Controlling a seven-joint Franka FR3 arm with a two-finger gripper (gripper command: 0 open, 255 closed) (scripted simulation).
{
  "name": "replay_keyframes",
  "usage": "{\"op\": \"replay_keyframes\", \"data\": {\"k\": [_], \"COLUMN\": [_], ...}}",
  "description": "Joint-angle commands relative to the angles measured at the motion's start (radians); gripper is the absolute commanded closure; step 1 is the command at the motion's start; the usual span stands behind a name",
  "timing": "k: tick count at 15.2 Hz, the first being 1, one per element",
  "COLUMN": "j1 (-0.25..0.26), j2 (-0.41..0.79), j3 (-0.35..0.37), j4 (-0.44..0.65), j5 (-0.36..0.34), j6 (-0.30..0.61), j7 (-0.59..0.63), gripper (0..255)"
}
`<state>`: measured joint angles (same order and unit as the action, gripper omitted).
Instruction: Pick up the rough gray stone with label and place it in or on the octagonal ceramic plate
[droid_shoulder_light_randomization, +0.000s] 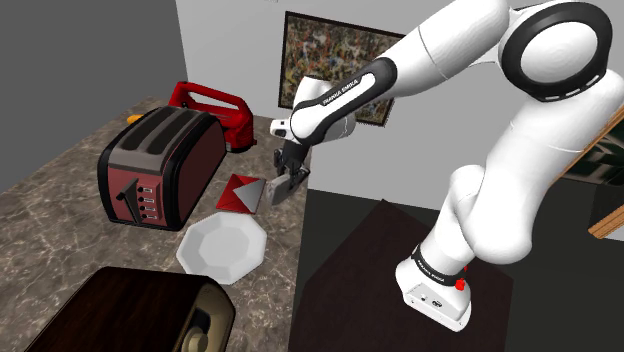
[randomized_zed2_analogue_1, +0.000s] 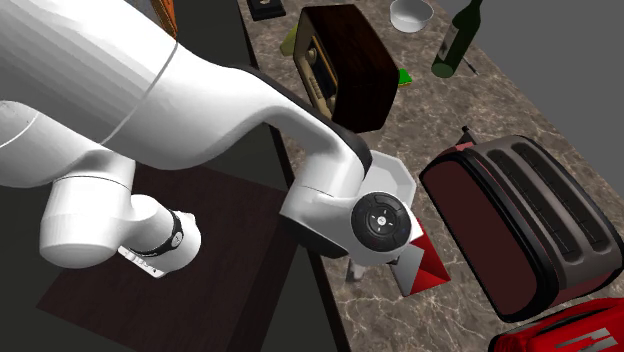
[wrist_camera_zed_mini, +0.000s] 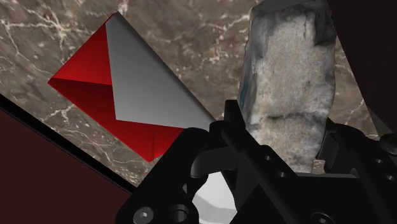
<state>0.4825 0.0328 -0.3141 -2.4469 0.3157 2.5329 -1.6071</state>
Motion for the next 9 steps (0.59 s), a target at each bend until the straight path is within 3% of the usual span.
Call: {"op": "replay_keyframes", "data": {"k": [1, 6, 9], "j1": [-0.001, -0.004, 0.034], "j2": [-0.023, -0.069, -0.053], "j3": [-0.003, -0.005, 0.036], "j4": [0.006, 0.019, 0.042], "j5": [-0.024, -0.066, -0.066], "j6": [-0.026, -0.078, -0.073], "j7": [0.019, 0.056, 0.135], "gripper": [255, 255, 255]}}
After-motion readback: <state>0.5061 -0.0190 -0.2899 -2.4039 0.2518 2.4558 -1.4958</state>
